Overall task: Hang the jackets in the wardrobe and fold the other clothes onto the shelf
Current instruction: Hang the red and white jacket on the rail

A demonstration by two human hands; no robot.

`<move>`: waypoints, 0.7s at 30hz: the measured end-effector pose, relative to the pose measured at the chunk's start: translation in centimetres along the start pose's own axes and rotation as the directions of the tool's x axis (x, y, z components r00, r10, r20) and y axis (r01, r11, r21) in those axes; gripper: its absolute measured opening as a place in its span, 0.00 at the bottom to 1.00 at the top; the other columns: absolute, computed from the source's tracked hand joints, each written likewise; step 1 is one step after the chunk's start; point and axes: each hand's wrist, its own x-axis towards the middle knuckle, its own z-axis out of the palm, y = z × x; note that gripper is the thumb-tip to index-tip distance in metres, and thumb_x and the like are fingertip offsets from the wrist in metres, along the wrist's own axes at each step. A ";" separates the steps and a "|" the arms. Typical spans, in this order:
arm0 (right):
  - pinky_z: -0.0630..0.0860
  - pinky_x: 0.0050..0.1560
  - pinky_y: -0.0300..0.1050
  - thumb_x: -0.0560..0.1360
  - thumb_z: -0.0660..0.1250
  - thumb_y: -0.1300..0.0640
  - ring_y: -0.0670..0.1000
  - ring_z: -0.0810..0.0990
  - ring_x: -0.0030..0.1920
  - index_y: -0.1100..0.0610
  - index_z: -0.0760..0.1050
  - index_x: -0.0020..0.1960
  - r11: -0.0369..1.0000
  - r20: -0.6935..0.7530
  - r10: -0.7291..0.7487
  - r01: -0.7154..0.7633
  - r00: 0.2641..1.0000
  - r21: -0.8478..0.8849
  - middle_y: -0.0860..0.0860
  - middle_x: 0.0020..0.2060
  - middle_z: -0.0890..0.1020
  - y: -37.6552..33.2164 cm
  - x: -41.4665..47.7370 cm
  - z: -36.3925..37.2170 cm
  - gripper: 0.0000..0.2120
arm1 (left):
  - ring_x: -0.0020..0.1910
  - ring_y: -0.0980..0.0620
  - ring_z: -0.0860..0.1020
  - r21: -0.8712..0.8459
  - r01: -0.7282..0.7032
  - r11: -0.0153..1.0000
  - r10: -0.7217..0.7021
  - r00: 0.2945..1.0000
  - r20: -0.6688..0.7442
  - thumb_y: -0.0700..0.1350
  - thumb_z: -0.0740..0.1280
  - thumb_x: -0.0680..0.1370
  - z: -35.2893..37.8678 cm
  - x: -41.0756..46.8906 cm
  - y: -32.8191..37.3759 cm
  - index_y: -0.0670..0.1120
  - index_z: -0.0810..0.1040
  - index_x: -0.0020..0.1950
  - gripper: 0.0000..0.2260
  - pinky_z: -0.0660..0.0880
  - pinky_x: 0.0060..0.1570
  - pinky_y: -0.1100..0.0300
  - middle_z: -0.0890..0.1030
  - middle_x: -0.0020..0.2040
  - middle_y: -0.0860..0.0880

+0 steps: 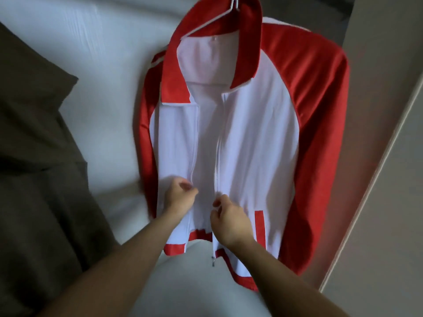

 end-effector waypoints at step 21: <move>0.81 0.54 0.59 0.84 0.56 0.65 0.59 0.80 0.58 0.59 0.68 0.73 -0.226 0.598 0.712 -0.685 0.370 0.693 0.57 0.68 0.73 12.4 -10.1 12.9 0.18 | 0.30 0.58 0.72 -0.373 0.860 0.349 -0.683 0.506 0.527 0.50 0.74 0.76 2.4 -8.6 -20.8 0.45 0.77 0.49 0.10 0.66 0.27 0.66 0.77 0.38 0.51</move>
